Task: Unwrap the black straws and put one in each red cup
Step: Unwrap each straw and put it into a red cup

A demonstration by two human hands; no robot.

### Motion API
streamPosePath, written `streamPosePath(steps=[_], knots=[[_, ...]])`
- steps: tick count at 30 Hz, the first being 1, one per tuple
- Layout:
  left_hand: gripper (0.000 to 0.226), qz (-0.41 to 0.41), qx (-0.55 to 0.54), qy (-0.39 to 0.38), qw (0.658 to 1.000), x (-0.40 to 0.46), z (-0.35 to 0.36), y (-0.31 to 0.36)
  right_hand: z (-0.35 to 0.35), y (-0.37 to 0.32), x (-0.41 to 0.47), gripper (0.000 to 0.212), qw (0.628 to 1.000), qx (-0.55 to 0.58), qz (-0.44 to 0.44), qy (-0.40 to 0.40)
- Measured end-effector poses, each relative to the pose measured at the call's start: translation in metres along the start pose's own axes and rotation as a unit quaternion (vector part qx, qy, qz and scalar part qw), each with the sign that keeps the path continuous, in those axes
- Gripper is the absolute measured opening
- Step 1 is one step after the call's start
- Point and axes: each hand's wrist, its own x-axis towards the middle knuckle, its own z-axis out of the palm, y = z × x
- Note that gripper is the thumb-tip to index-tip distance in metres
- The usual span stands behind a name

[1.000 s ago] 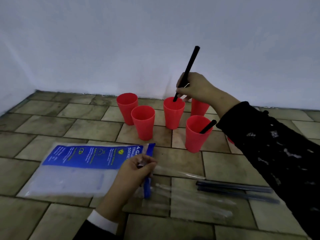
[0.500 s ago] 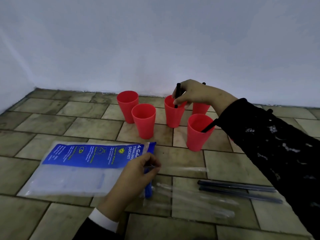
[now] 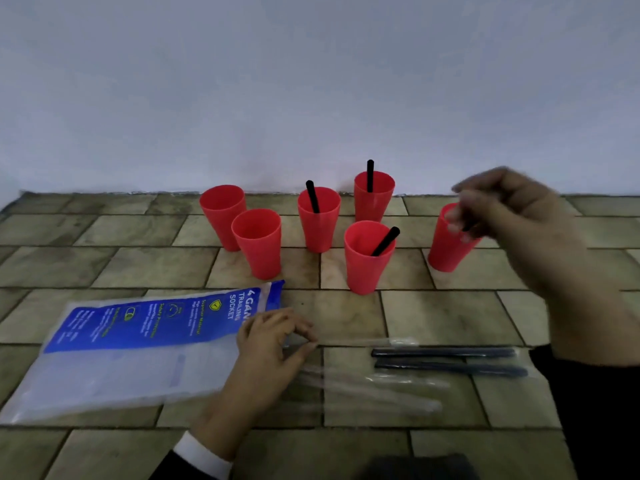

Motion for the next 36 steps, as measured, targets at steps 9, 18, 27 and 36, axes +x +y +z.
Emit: streamPosePath(steps=[9,18,27,36], knots=[[0.022,0.047,0.176,-0.052,0.982,0.004,0.004,-0.015,-0.004,0.110,-0.076,0.011,0.952,-0.250,0.146,-0.098],[0.034,0.072,0.233,-0.021,0.970,0.000,0.008,-0.021,0.005,0.118,-0.073,0.015,0.877,-0.419,0.055,-0.230],[0.030,0.068,0.247,-0.042,0.966,-0.007,0.015,-0.014,-0.004,0.096,-0.072,0.022,0.913,-0.374,0.027,-0.161],[0.047,0.050,-0.058,-0.053,0.996,0.001,0.005,0.024,0.064,0.039,-0.051,0.005,0.980,-0.098,-0.076,-0.159]])
